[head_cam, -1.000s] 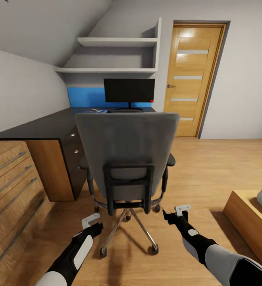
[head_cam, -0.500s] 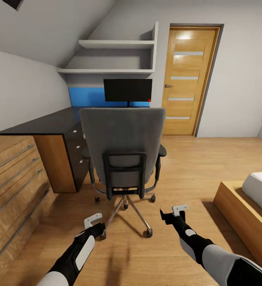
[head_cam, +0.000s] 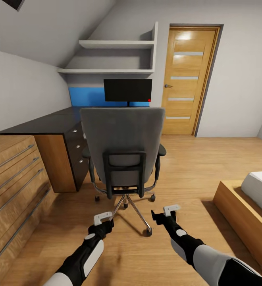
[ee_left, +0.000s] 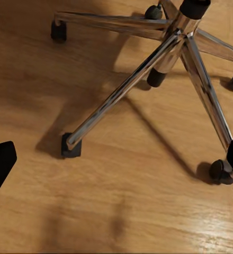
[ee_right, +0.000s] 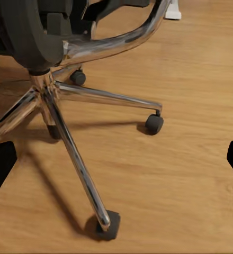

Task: In the bedroom, organize the workspace by keeping the computer under the desk, ensuring the monitor is on the desk, placing the keyboard on the desk next to the monitor, placing the mouse on the desk next to the keyboard, moving the folder from the swivel chair onto the desk next to the mouse, stacking the notebook on top of the folder with the pen on top of the notebook, and positioning the swivel chair next to the desk.

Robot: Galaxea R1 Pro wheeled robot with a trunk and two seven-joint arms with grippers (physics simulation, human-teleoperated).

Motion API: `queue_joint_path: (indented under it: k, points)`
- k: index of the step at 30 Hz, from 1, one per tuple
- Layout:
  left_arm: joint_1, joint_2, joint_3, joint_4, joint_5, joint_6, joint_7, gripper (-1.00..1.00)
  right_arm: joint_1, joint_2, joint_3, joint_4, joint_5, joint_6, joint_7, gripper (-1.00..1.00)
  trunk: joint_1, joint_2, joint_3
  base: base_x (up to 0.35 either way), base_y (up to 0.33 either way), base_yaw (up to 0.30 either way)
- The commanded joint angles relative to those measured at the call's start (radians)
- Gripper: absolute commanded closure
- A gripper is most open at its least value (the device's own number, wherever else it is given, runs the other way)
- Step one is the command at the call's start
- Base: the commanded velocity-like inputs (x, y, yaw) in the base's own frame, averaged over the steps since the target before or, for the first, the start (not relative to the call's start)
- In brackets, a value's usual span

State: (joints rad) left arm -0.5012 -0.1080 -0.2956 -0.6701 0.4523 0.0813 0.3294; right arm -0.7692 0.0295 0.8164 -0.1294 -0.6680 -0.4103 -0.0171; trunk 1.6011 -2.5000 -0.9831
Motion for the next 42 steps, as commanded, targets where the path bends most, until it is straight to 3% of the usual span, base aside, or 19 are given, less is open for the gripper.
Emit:
queue_joint_path:
  k: [1, 6, 8, 10, 13, 17, 18, 19, 29, 42]
  points:
    - [0.0, 0.001, -0.006, -0.002, 0.007, 0.001, 0.008, -1.0, -0.001, 0.005, 0.008, 0.001, -0.008, -0.003, -0.002, -1.0, 0.0, 0.0, -0.001, 0.0, 0.0, 0.0]
    - [0.0, -0.002, -0.016, -0.003, 0.009, -0.008, 0.009, -1.0, -0.001, 0.046, 0.008, -0.002, -0.009, 0.005, -0.004, -1.0, 0.0, 0.0, -0.001, 0.0, 0.0, 0.0]
    - [0.0, -0.017, -0.02, -0.004, 0.009, -0.008, 0.013, -1.0, -0.001, 0.072, 0.007, -0.003, -0.01, 0.013, -0.017, -1.0, 0.0, 0.0, -0.001, 0.0, 0.0, 0.0]
    - [-0.001, -0.039, -0.021, -0.032, 0.007, -0.003, 0.035, -1.0, -0.002, 0.105, 0.006, -0.017, -0.009, 0.023, -0.054, -1.0, 0.0, 0.0, -0.001, 0.0, 0.0, 0.0]
    - [-0.001, -0.046, -0.019, -0.103, 0.01, 0.019, 0.083, -1.0, -0.003, 0.124, 0.006, -0.07, -0.009, 0.044, -0.112, -1.0, 0.0, 0.0, -0.001, 0.0, 0.0, 0.0]
    - [-0.001, -0.052, -0.017, -0.151, 0.013, 0.079, 0.133, -1.0, -0.004, 0.131, 0.004, -0.147, -0.009, 0.103, -0.171, -1.0, 0.0, 0.0, -0.001, 0.0, 0.0, 0.0]
    - [-0.002, -0.056, -0.016, -0.172, 0.015, 0.131, 0.162, -1.0, -0.004, 0.132, 0.001, -0.23, -0.008, 0.198, -0.217, -1.0, 0.0, 0.0, -0.001, 0.0, 0.0, 0.0]
    - [-0.002, -0.056, -0.015, -0.17, 0.014, 0.136, 0.165, -1.0, -0.004, 0.131, 0.0, -0.24, -0.009, 0.213, -0.222, -1.0, 0.0, 0.0, -0.001, 0.0, 0.0, 0.0]
    - [-0.001, -0.053, -0.01, -0.166, 0.014, 0.13, 0.168, -1.0, -0.004, 0.117, 0.001, -0.232, -0.008, 0.226, -0.231, -1.0, 0.0, 0.0, -0.001, 0.023, 0.0, 0.0]
    - [-0.001, -0.05, -0.01, -0.166, 0.011, 0.128, 0.166, -1.0, -0.004, 0.115, 0.006, -0.231, -0.007, 0.223, -0.231, -1.0, 0.0, 0.0, -0.001, 0.292, 0.0, 0.0]
